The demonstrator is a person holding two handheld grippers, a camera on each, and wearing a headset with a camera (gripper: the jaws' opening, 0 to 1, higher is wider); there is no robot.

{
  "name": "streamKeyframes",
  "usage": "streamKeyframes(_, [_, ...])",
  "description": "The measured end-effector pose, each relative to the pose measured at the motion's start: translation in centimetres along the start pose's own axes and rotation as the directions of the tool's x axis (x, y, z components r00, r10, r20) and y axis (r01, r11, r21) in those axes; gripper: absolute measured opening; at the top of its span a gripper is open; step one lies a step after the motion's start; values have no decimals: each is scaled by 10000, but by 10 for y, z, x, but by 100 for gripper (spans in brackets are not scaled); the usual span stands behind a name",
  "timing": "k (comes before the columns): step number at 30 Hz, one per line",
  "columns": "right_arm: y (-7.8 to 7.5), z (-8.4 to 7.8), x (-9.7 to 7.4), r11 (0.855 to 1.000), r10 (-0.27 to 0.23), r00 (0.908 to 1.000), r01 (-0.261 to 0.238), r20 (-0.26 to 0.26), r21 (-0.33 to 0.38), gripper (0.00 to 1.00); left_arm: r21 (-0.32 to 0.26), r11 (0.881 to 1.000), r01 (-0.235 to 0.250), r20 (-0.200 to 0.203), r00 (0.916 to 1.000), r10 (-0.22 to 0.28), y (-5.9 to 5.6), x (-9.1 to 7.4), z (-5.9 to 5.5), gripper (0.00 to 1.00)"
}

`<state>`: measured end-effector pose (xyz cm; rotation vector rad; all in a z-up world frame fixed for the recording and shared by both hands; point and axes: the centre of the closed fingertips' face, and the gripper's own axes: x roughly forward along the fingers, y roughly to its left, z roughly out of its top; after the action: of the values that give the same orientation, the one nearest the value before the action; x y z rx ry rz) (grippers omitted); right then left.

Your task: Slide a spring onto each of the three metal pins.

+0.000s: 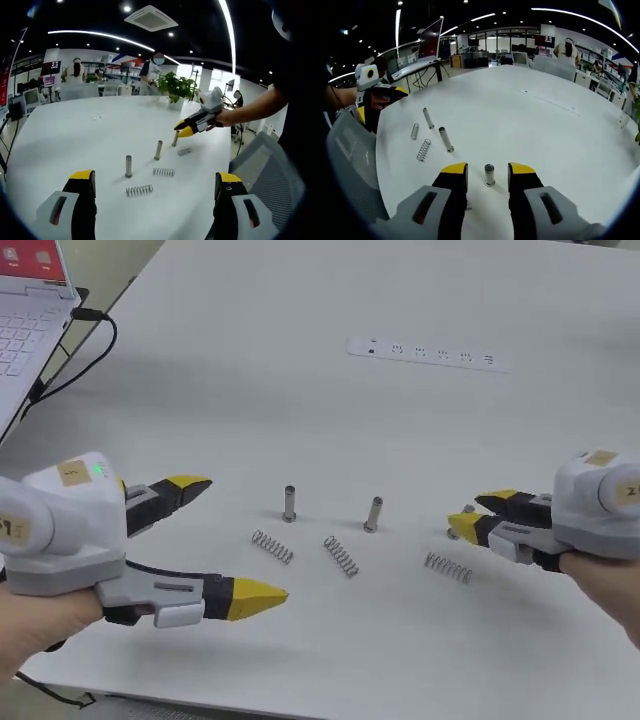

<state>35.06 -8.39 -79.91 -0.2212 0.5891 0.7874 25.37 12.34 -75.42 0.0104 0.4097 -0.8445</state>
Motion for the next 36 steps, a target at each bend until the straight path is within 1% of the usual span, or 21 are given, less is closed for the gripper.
streamKeyframes(3, [2, 1, -1, 10000, 14, 10000, -14, 48, -21, 33, -8, 10000, -6, -28, 10000, 6, 0, 0, -1, 97])
streamKeyframes(9, [6, -1, -2, 10000, 74, 10000, -74, 52, -27, 41, -21, 10000, -6, -86, 10000, 6, -1, -1, -3, 97])
streamKeyframes(11, [6, -2, -3, 10000, 74, 10000, -74, 53, 1, 43, -51, 10000, -9, -27, 10000, 9, -1, -1, -2, 97])
streamKeyframes(14, [8, -3, -4, 9999, 136, 9999, -137, 78, 23, 49, -51, 10000, -10, -38, 10000, 10, -1, -1, -3, 97])
streamKeyframes(17, [9, -3, -6, 9998, 196, 9997, -197, 128, 38, 52, -58, 10000, -17, -19, 10000, 17, -1, -2, -2, 97])
streamKeyframes(25, [12, -3, -8, 9998, 206, 9995, -205, 236, -30, 65, -68, 10000, 5, 11, 10000, -5, -2, -1, -2, 97])
streamKeyframes(31, [15, -2, -9, 9995, 292, 9992, -290, 289, -91, 72, -51, 10000, 29, 26, 10000, -29, -3, -2, -1, 98])
streamKeyframes(33, [17, -2, -9, 9990, 437, 9985, -435, 330, -88, 75, -57, 10000, 17, 27, 10000, -17, -3, -2, -2, 98])
streamKeyframes(36, [19, -5, -9, 9987, 505, 9986, -503, 186, -110, 78, -31, 10000, 14, 1, 10000, -14, -2, -2, -2, 98])
